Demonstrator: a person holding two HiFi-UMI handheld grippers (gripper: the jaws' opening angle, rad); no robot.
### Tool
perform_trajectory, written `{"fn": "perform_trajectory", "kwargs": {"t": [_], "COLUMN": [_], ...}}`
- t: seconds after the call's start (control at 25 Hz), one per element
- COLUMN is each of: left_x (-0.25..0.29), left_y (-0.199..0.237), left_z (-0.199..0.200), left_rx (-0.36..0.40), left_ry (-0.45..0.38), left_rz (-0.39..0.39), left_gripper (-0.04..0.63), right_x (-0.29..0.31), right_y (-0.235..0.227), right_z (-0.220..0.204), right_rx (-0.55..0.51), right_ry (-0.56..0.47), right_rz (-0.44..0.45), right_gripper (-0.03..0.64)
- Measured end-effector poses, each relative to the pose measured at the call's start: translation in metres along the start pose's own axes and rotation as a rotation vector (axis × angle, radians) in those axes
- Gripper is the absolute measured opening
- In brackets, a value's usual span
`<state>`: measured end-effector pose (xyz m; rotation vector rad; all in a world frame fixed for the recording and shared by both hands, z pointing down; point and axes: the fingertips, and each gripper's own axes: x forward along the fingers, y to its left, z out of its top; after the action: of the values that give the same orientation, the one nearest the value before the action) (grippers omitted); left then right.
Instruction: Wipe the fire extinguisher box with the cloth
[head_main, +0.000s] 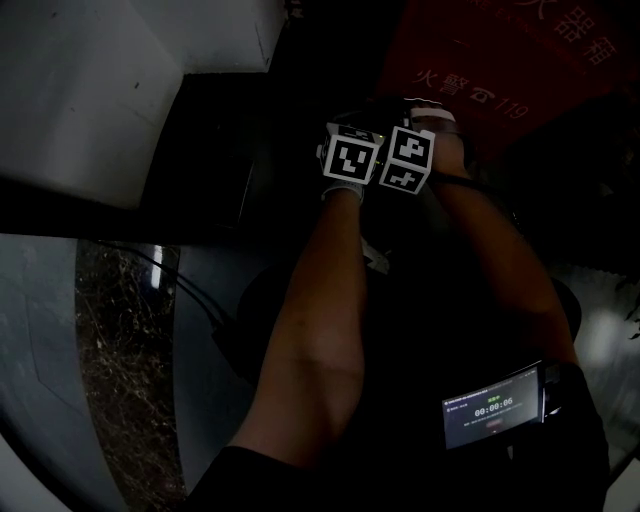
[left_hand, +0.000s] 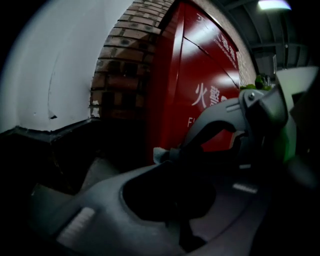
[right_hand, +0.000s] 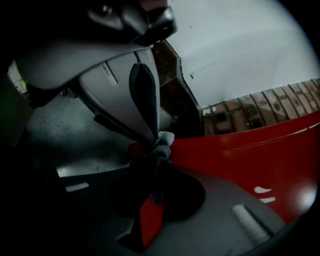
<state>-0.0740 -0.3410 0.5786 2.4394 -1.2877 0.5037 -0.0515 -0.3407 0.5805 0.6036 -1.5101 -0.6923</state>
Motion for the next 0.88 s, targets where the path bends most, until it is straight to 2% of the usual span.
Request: {"fn": "perform_trajectory", "kwargs": {"t": [0.2,0.28,0.52,0.6,0.72,0.88], "left_x": [0.002,0.003,0.003,-0.004,-0.017,-0.036], "left_y": [0.004,0.003,0.002,-0.006,-0.02,-0.031], "left_z": [-0.002,-0.002,0.001,0.02,0.056,0.102], "left_rx": [-0.004,-0.02,-0.007,0.008,0.069,0.116], "left_ry": [0.018,0.024,0.025,-0.024,-0.118,-0.229], "left_rz": [0.012,0.001,0.006,-0.013,-0.029,-0.017], "left_gripper": [-0.002,-0.002,-0.002,-0.002,-0.002,-0.002], "right_x": [0.017,0.022,0.022,0.011,-0.017,-0.067], "right_y": [0.021,0.026,0.032,0.023,-0.003,-0.048], "right_z": [0.001,0.002,0.003,0.0,-0.01,-0.02], "right_rx": [0.005,0.003,0.017,0.022,0.042,0.061], "right_ry": [-0.006,-0.011,-0.035,-0.044,-0.048,-0.059], "right_rz": [0.041,0.043,0.042,0.019,-0.033,-0.129], "right_gripper": [0.037,0.035,0.037,0.037,0.037,0.037]}}
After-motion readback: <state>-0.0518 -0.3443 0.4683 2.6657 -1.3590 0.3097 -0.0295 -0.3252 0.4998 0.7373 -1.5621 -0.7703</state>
